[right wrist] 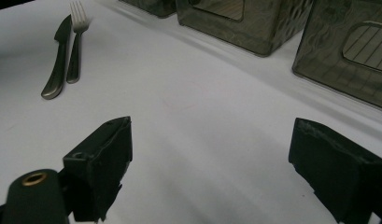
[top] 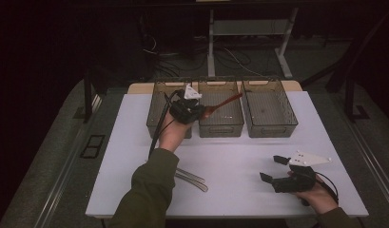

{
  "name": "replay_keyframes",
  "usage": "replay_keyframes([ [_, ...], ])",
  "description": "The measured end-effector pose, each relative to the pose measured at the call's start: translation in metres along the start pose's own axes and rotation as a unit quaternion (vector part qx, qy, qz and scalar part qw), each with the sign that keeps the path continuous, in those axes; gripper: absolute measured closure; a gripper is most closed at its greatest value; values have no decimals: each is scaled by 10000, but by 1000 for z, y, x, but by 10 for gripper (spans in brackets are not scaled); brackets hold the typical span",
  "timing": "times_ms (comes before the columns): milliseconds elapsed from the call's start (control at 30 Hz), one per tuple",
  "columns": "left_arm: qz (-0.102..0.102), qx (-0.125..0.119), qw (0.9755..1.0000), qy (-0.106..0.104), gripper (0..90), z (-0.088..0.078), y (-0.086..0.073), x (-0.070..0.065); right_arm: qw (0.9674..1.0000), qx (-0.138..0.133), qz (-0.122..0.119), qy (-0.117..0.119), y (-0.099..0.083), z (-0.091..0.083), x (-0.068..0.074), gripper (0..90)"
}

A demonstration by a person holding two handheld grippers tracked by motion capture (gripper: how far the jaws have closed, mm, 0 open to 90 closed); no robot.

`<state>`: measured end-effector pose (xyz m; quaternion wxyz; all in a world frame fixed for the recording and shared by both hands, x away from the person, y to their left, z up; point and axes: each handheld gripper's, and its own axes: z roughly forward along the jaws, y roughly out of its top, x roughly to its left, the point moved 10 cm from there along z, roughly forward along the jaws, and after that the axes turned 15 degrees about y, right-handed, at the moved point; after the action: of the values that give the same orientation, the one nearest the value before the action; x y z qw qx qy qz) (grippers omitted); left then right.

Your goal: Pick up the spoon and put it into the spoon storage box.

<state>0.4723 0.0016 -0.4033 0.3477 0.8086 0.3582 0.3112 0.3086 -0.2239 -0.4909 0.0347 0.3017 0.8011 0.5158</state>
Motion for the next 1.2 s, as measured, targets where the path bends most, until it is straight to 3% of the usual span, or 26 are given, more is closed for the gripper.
replay_keyframes([
  [300, -93, 310, 9991, 263, 827, 29, -5, 0, 10000, -24, -9, 12, 1, -1, 0, 138],
  [367, -39, 397, 9986, 351, 827, 34, -8, 2, 10000, -38, 0, 5, 1, -1, 0, 138],
  [500, -91, 440, 9985, 322, 826, 42, -10, 0, 10000, -45, -9, 19, 1, -2, 0, 138],
  [800, 108, 685, 9968, 385, 824, 49, -18, -5, 10000, -51, -4, 19, 2, -2, 0, 139],
  [1200, 75, 623, 9975, 315, 791, 50, -16, -7, 10000, -53, 1, 15, 2, -3, 0, 139],
])
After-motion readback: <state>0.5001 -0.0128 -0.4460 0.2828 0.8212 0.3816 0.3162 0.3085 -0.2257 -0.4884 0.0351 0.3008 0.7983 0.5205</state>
